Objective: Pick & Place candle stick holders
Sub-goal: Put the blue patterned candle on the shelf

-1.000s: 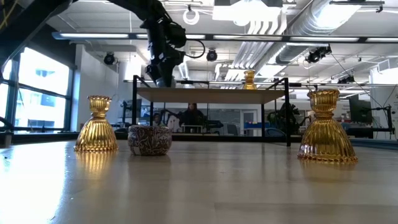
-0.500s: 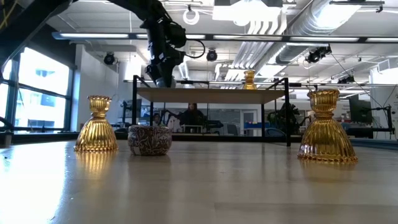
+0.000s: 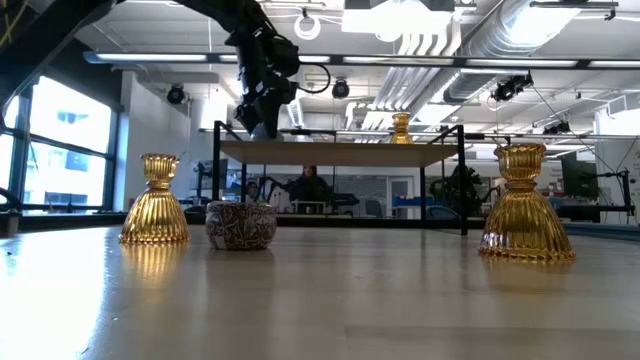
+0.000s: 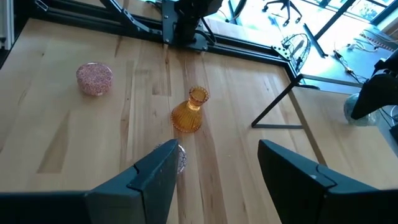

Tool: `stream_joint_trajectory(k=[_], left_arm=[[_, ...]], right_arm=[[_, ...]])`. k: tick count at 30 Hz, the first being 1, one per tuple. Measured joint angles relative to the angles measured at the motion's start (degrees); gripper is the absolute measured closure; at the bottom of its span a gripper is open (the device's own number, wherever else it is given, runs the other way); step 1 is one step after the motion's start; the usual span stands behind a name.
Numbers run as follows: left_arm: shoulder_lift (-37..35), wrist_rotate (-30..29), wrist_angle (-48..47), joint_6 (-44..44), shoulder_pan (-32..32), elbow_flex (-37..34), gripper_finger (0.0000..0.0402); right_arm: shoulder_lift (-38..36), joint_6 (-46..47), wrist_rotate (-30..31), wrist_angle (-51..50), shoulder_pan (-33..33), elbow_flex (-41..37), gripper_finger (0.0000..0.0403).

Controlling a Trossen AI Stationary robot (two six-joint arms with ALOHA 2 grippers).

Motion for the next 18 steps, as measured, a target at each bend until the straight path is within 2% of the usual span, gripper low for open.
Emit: stream_joint_trajectory(k=[18], left_arm=[[0.0,-0.2,0.7,0.0,0.0,0.0,0.0071]], right_arm=[[0.0,0.0,-0.8,0.0,0.0,0.0,0.0186]])
